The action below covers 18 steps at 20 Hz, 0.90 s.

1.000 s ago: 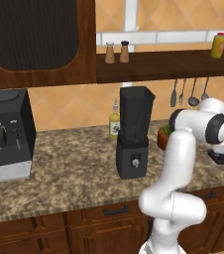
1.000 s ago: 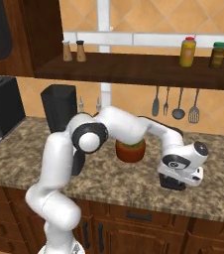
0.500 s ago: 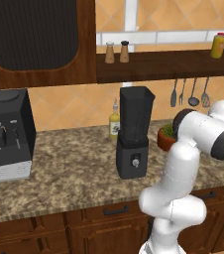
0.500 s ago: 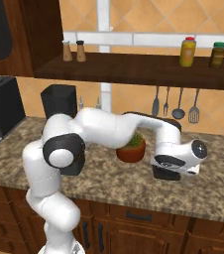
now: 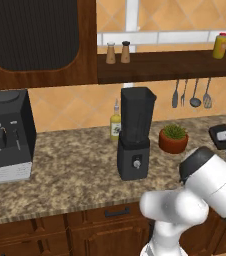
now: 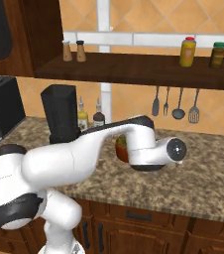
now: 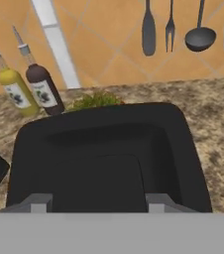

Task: Close the lid blender by securely placing the lid on top.

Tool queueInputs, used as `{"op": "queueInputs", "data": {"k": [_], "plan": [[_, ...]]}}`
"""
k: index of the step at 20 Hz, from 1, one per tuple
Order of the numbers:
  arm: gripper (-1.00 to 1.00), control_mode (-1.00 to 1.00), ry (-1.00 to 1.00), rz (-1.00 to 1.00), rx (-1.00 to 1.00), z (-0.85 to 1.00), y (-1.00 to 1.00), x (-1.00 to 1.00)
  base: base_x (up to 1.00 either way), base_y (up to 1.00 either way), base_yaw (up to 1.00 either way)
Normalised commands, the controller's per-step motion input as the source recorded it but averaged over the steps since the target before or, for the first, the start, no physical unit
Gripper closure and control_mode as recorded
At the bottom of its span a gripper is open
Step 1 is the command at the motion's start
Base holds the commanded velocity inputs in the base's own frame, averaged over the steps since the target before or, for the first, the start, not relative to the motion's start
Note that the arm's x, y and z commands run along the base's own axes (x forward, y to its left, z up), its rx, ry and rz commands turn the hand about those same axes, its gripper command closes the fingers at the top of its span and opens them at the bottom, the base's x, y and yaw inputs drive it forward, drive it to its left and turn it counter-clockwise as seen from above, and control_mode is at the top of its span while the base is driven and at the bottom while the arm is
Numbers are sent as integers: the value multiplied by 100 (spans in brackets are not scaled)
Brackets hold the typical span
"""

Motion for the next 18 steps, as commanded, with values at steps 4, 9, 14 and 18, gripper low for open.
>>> {"op": "queueInputs", "data": {"k": [4, 9, 14, 18], "plan": [[100, -100, -1, 0, 0, 100, 52, -13, 0, 0, 0], [100, -100, 0, 0, 0, 100, 50, -16, 0, 0, 0], [100, -100, 5, -1, 6, 95, 41, -2, 0, 0, 0], [100, -100, 12, 0, 7, 82, 49, -2, 0, 0, 0]]}}
